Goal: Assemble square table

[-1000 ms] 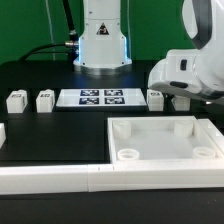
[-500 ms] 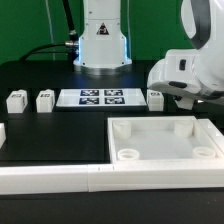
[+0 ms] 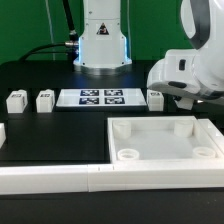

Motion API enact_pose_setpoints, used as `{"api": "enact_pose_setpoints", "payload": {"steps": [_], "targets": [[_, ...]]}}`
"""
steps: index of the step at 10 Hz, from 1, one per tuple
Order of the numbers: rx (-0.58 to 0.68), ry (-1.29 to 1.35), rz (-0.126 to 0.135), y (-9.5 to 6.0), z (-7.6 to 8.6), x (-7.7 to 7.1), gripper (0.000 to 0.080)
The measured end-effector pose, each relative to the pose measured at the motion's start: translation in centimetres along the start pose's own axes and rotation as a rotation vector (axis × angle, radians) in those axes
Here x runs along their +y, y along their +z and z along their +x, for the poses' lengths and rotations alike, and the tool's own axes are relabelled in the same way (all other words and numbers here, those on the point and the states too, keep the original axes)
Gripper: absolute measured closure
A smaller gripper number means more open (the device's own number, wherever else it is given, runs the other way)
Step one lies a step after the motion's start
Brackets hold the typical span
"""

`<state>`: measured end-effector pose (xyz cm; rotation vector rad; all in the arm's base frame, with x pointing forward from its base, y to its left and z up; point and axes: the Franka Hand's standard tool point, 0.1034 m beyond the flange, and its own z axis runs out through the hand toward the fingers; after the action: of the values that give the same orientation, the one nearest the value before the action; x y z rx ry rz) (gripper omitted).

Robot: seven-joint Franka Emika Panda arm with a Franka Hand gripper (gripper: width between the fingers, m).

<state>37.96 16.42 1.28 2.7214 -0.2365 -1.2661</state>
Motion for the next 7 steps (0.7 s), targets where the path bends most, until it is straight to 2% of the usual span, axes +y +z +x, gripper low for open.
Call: {"api": "enact_pose_setpoints", "payload": {"steps": [3, 4, 5, 6, 7], "targets": [[0.067, -0.039, 0.065, -7.5, -0.8, 3.9, 0.0509], [0.137, -0.023, 0.102, -10.5, -1.1, 5.2, 0.0509], [0.185, -0.012, 0.120, -12.0, -2.0, 6.2, 0.0509], [0.258, -0.004, 0.140, -12.8, -2.6, 6.7, 0.0509], [0.353, -0.009, 0.156, -12.7, -2.4, 6.3, 0.0509]]}}
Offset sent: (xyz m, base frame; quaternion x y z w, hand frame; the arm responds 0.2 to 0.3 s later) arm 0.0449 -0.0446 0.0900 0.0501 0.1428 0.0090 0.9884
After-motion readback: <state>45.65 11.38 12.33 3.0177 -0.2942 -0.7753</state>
